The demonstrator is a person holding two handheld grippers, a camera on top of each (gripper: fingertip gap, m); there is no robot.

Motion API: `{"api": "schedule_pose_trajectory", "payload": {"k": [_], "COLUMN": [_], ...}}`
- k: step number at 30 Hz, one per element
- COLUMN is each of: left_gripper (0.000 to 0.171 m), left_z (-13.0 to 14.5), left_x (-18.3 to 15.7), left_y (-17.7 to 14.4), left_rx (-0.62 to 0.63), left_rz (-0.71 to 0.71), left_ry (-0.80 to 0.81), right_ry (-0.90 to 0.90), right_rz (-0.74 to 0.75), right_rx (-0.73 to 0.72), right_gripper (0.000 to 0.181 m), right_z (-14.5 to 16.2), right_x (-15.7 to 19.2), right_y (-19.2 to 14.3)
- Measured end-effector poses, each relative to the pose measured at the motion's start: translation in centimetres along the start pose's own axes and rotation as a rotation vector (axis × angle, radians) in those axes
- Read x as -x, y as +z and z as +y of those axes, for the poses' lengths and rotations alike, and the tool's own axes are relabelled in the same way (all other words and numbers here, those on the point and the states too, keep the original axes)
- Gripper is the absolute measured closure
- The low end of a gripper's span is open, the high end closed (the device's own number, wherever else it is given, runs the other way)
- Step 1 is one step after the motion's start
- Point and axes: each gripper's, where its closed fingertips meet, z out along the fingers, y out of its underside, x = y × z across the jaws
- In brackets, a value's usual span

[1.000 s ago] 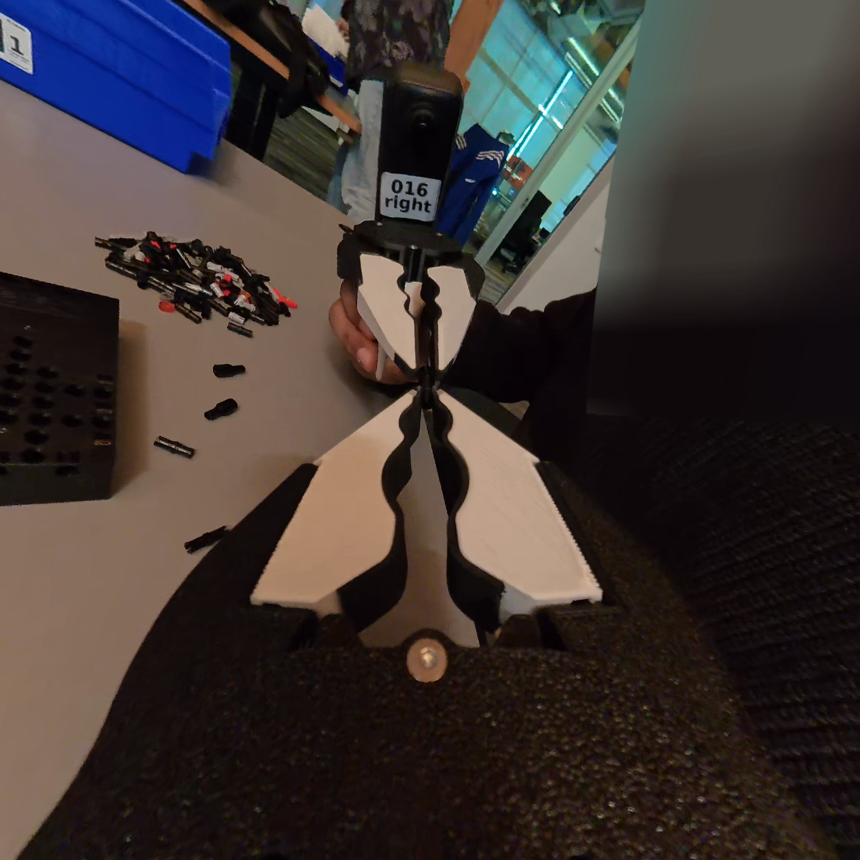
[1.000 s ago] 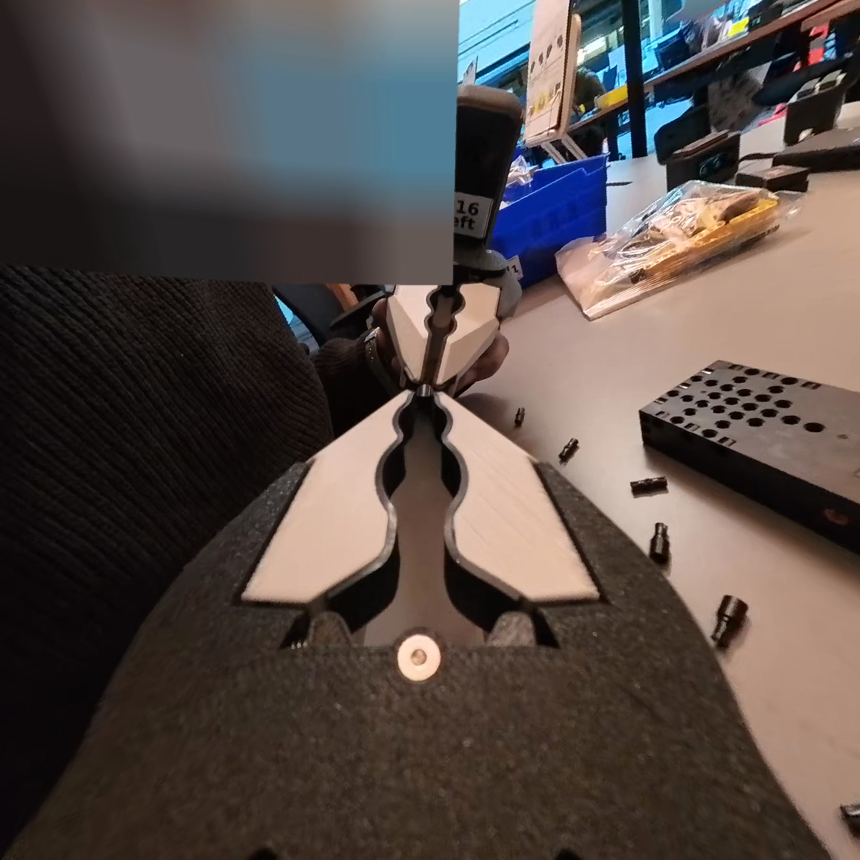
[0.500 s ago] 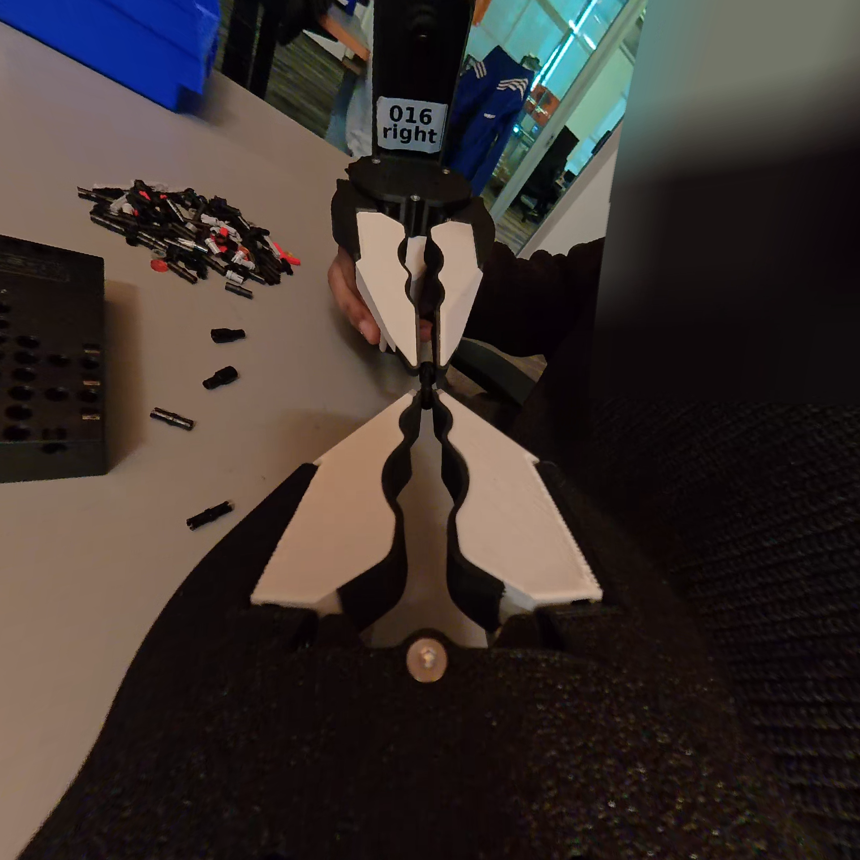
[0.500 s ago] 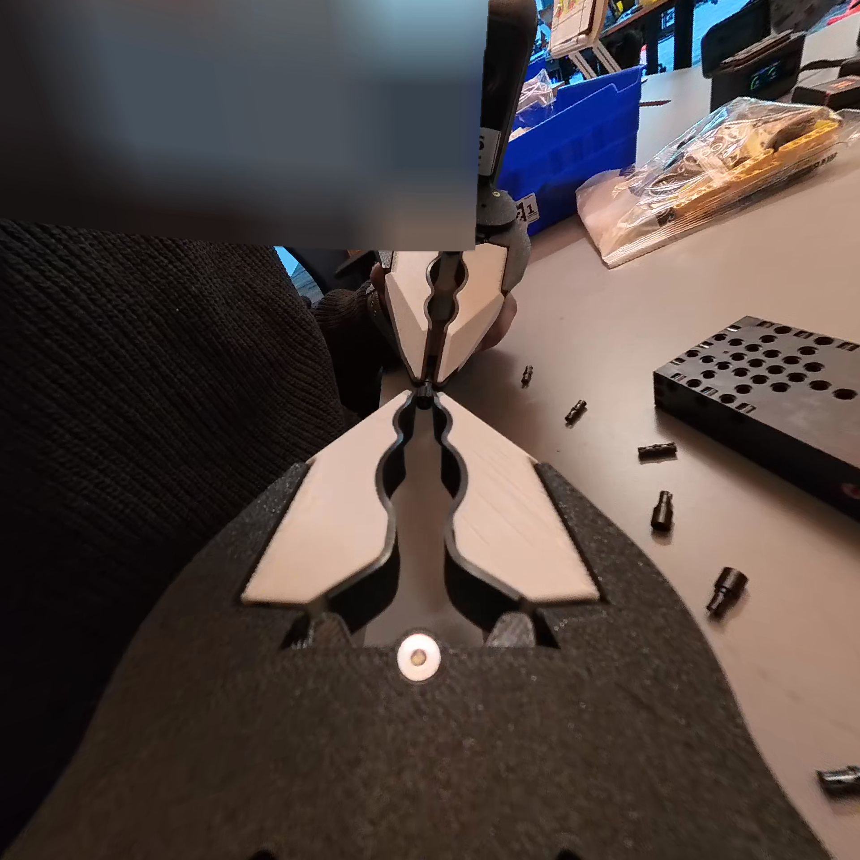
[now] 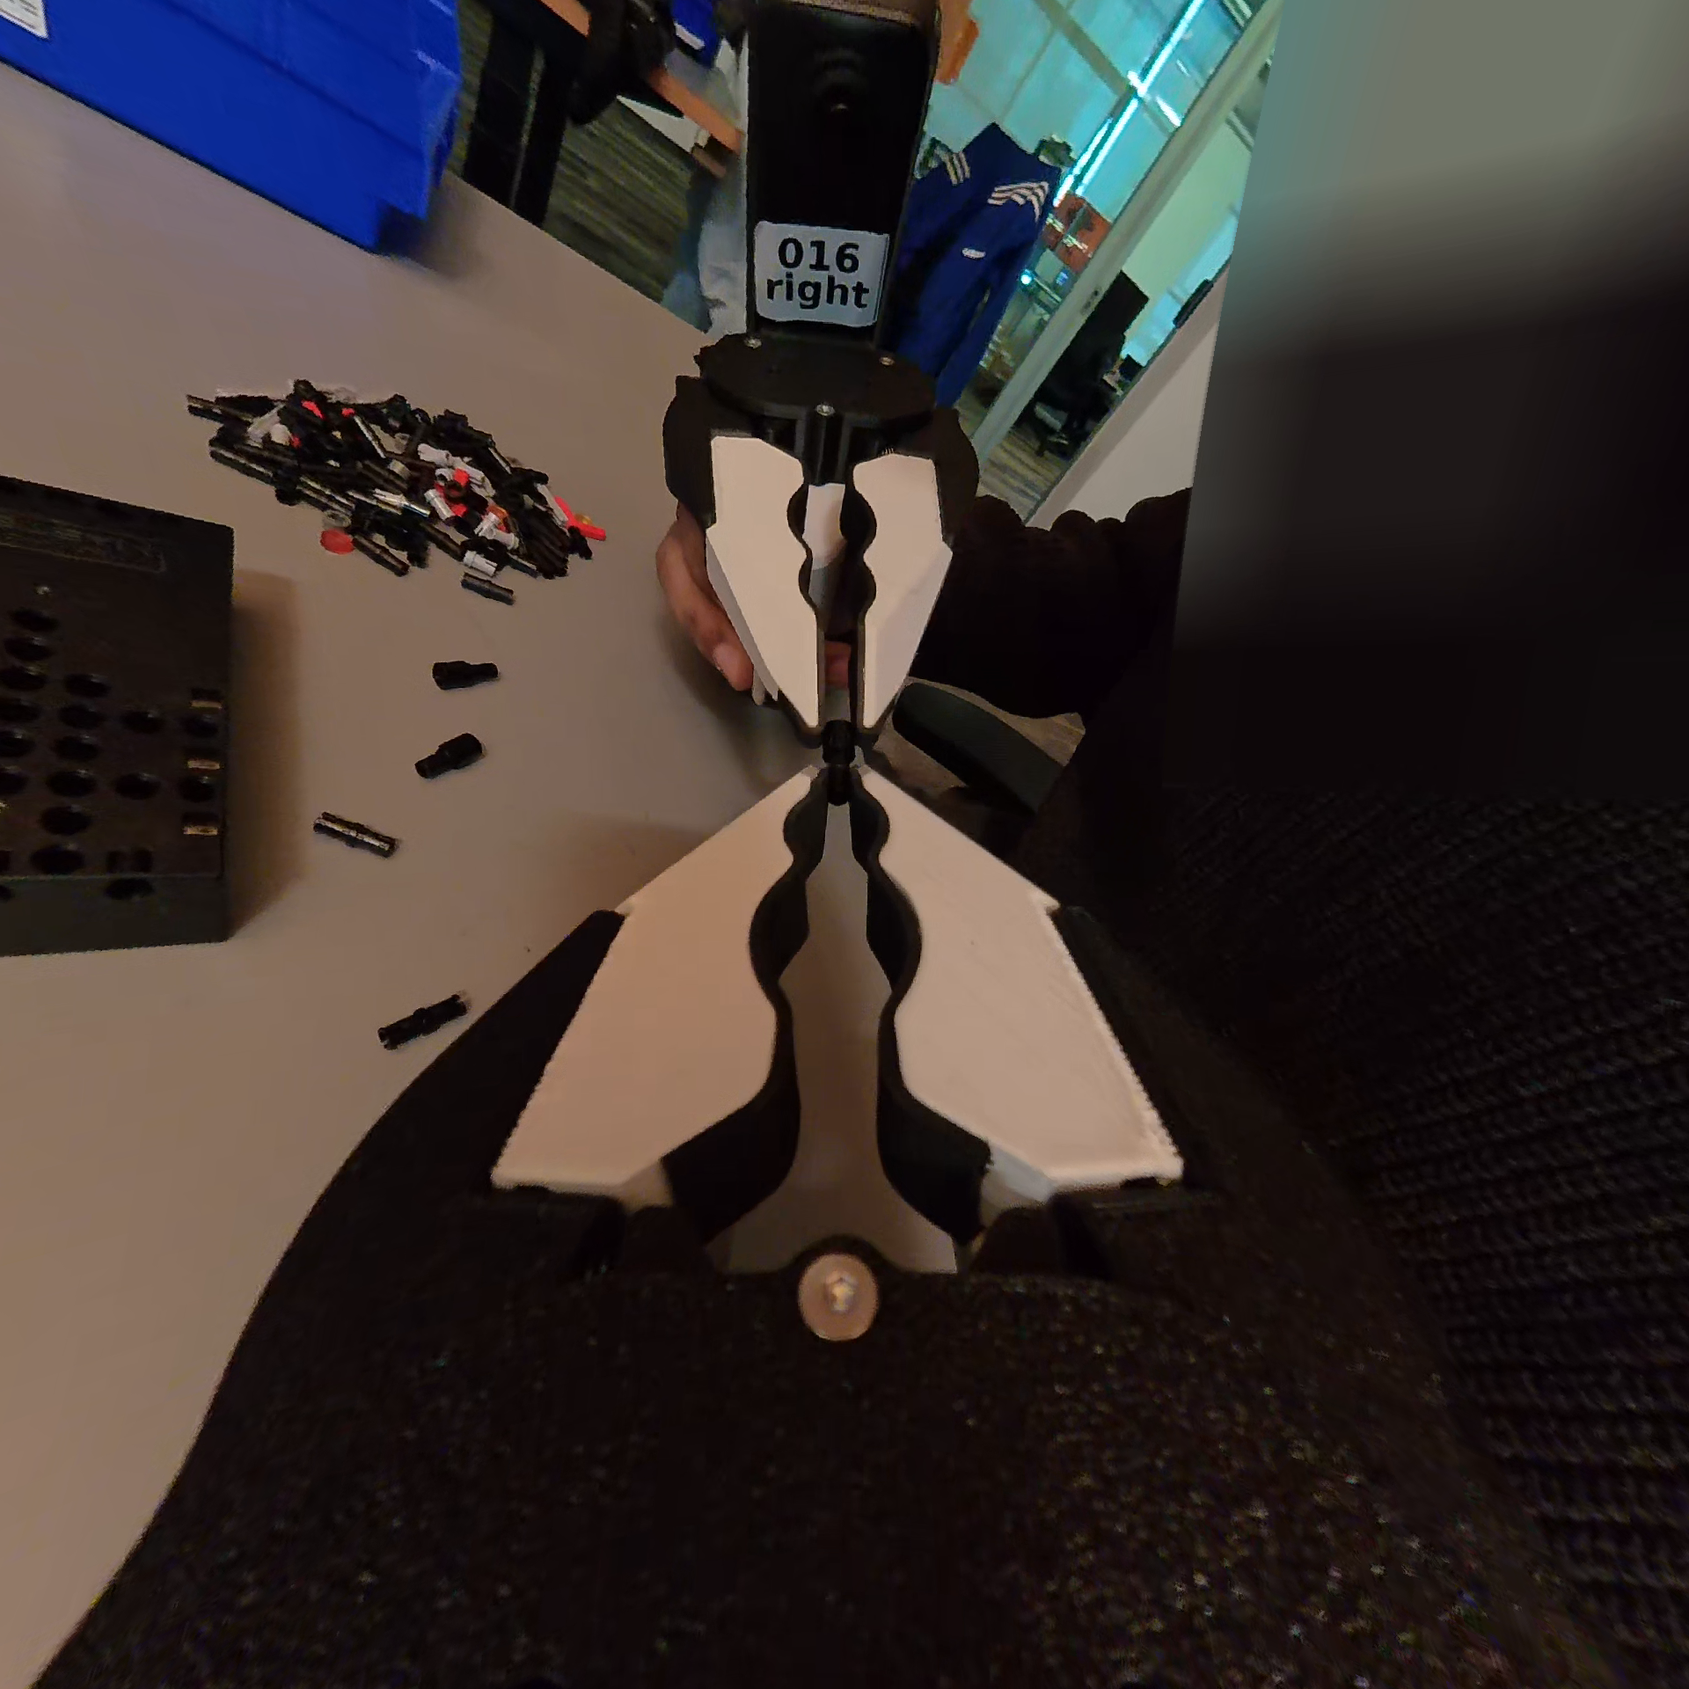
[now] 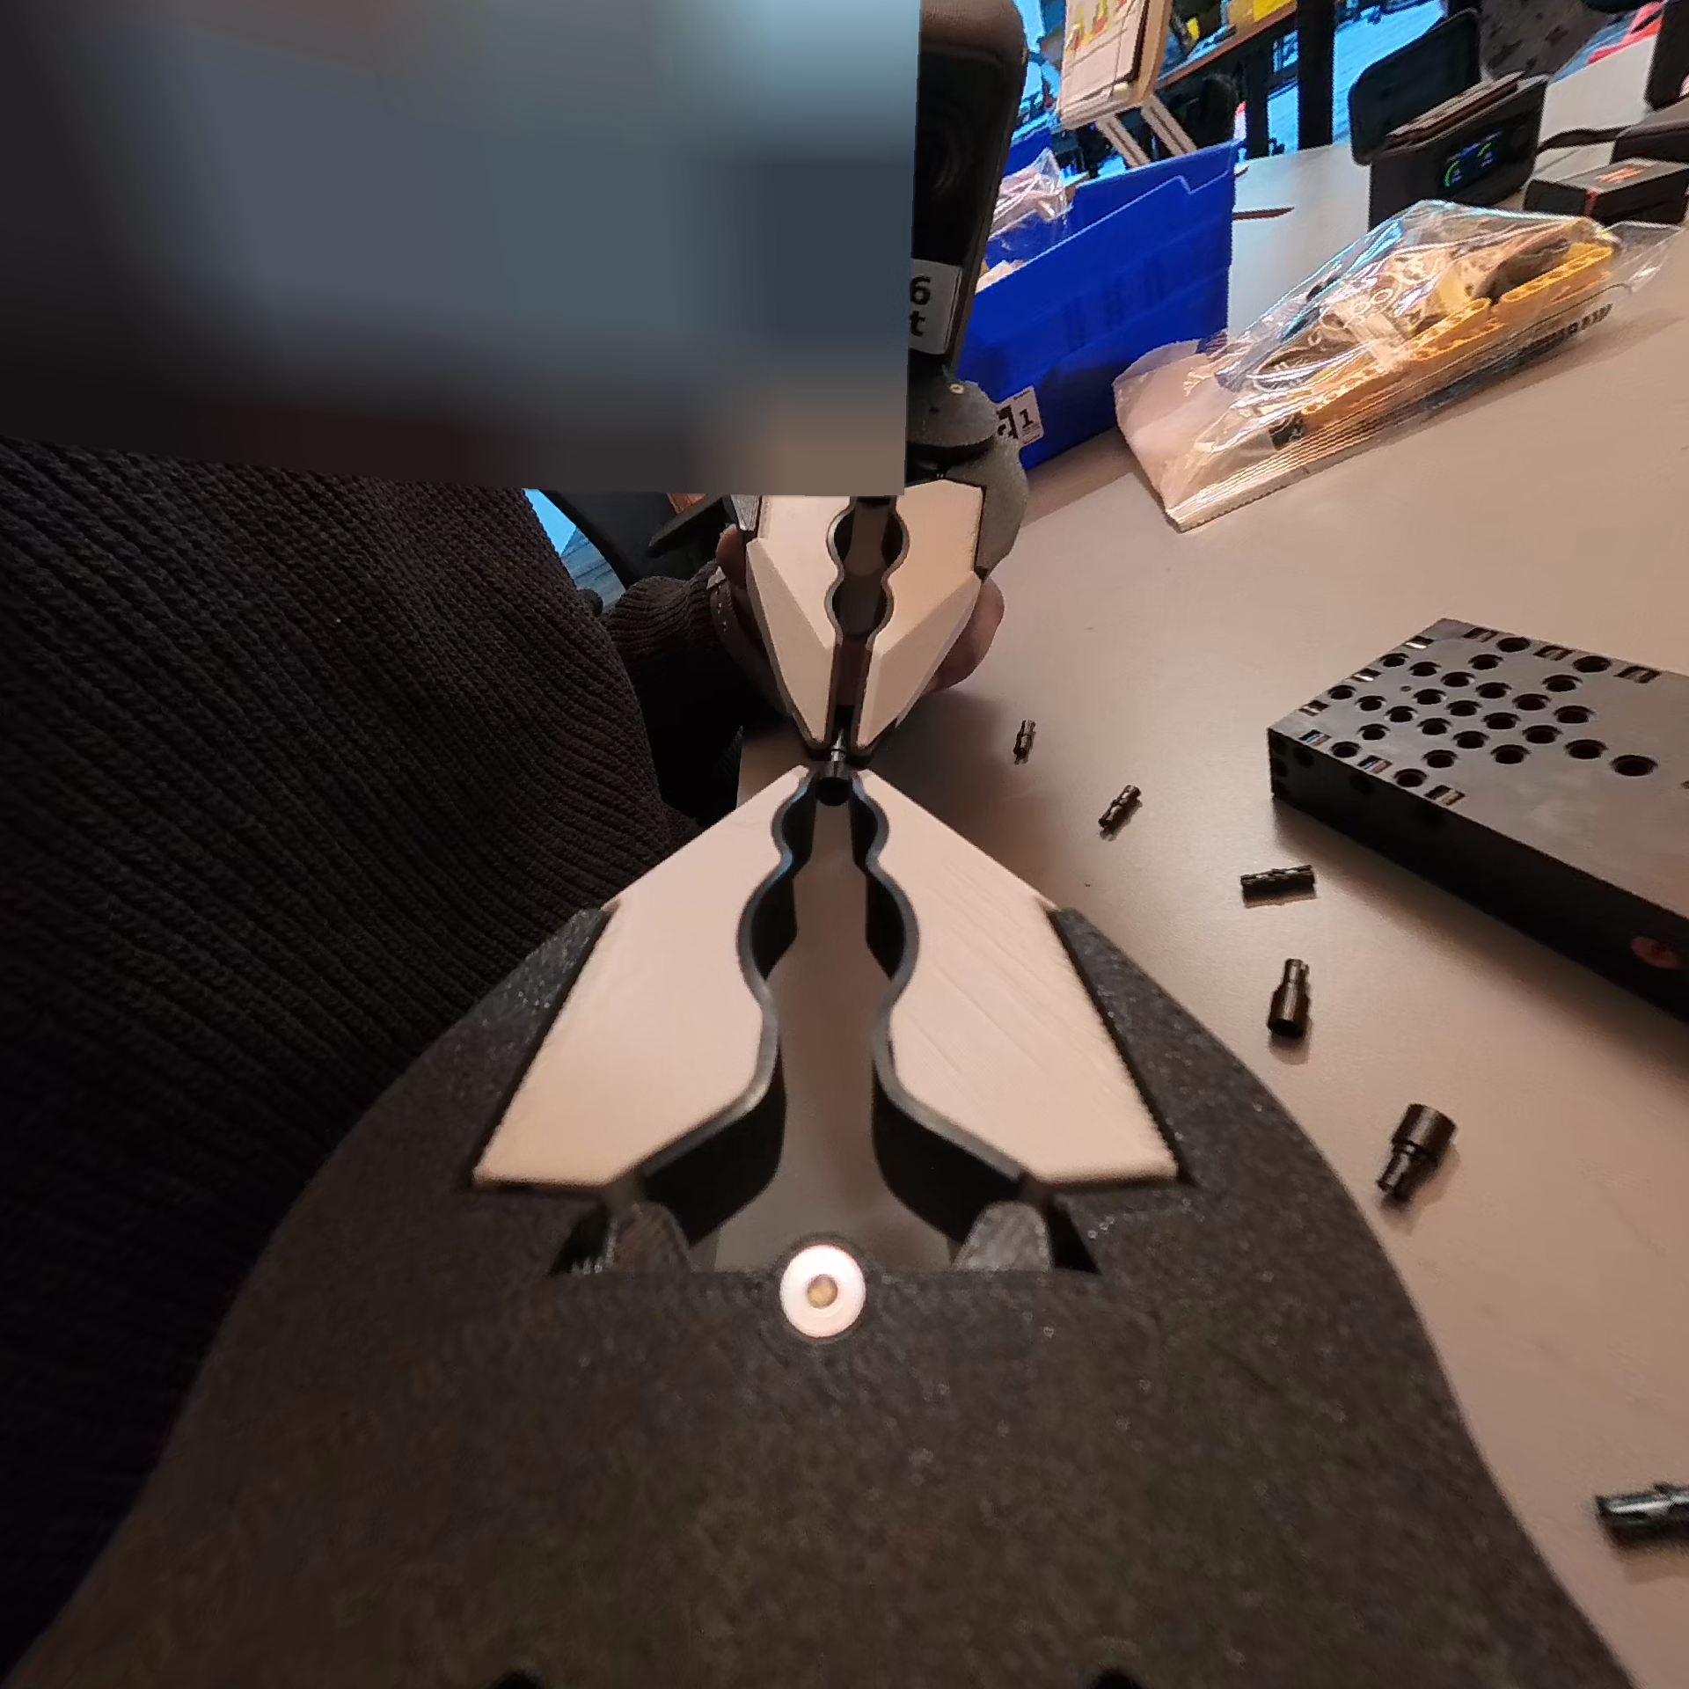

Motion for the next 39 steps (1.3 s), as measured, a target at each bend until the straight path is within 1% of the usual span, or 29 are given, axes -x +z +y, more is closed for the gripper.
{"api": "schedule_pose_trajectory", "payload": {"k": [4, 17, 20, 24, 31, 39], "left_gripper": [0.169, 0.169, 0.169, 0.169, 0.169, 0.169], "left_z": [-0.6, -4.0, -4.2, -3.9, -2.1, -0.5], "left_x": [0.0, -0.4, -0.5, -0.4, 0.0, -0.1], "left_y": [-0.2, -1.5, -1.6, -1.5, -0.6, 0.4], "left_rx": [-0.037, -0.261, -0.276, -0.258, -0.133, -0.031], "left_rz": [-0.003, -0.029, -0.023, -0.011, -0.031, -0.023], "left_ry": [0.001, 0.037, 0.033, 0.015, 0.012, 0.022], "right_ry": [0.024, 0.205, 0.235, 0.238, 0.201, 0.184], "right_rz": [0.003, -0.036, -0.048, -0.047, -0.014, -0.021], "right_rx": [-0.048, -0.345, -0.38, -0.356, -0.197, -0.076], "right_gripper": [0.175, 0.176, 0.176, 0.176, 0.176, 0.175], "right_z": [-0.6, -4.3, -4.6, -4.3, -2.3, -0.4], "right_x": [-0.1, -0.3, -0.2, -0.2, -0.4, 0.0], "right_y": [0.0, -0.4, -0.4, -0.3, -0.4, -0.6]}}
